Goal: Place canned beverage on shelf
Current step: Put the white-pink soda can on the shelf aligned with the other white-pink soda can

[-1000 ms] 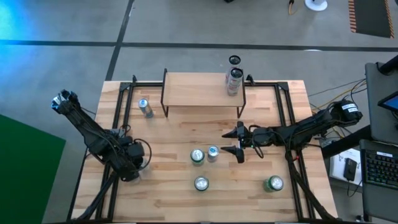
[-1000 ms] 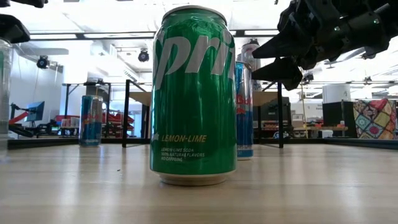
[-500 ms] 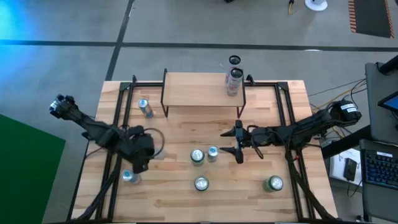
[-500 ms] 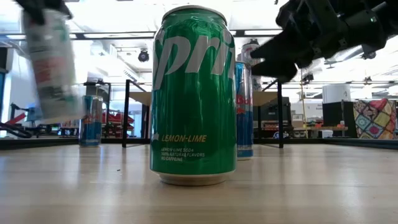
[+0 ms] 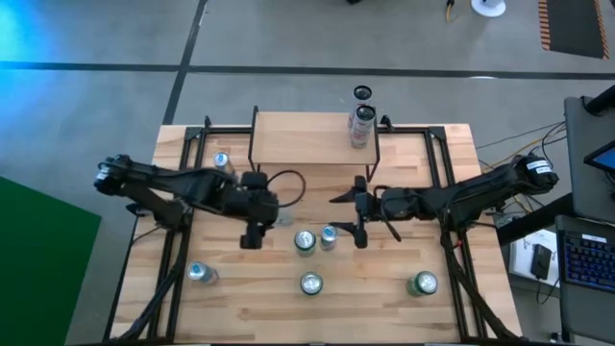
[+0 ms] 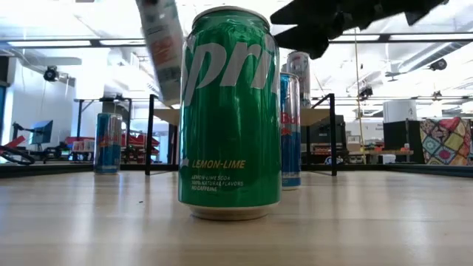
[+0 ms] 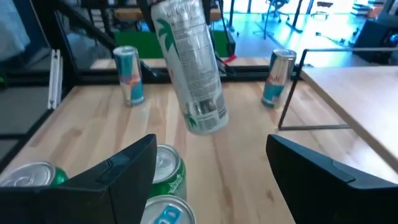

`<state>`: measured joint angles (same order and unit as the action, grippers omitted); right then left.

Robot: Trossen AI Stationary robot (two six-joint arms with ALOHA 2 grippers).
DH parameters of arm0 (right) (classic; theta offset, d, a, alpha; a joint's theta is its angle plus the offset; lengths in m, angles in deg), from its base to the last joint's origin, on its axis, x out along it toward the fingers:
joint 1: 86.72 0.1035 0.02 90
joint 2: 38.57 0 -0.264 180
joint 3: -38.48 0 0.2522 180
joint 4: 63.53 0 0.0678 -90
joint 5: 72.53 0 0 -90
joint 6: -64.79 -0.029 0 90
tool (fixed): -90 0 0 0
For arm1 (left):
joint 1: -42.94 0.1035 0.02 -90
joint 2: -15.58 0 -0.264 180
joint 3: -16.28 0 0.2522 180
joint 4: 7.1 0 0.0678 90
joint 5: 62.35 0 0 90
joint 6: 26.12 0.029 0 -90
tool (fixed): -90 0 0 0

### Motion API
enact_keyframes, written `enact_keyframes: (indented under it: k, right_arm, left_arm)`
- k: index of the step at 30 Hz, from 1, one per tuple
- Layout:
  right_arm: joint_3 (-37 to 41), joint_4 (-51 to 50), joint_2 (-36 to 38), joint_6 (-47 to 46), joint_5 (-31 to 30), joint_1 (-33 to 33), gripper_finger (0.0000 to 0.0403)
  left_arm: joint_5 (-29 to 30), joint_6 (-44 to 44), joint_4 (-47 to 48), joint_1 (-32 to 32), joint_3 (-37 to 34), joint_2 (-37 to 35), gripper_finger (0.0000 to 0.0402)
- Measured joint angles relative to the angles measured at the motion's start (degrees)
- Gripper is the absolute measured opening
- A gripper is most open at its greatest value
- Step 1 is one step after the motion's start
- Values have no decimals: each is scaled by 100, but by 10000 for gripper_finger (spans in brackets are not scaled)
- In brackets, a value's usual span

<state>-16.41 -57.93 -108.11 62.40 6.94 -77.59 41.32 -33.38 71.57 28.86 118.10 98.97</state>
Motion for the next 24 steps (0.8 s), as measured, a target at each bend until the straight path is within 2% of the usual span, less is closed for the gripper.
enact_keyframes:
  k: [6,11,17,24]
  right_arm:
    - [-399,-106,0,505,1,-33,293]
    - [-526,-105,-117,724,-1,-47,322]
    - [-921,-115,-833,1093,-182,-65,357]
    - [-1584,-278,-1547,1132,-360,-143,356]
  left_arm:
    - [-271,733,-9,232,630,523,248]
    - [-413,1127,-45,424,904,778,248]
    - [-710,1391,-344,666,1129,981,248]
    - [-904,1430,-417,893,1237,1089,248]
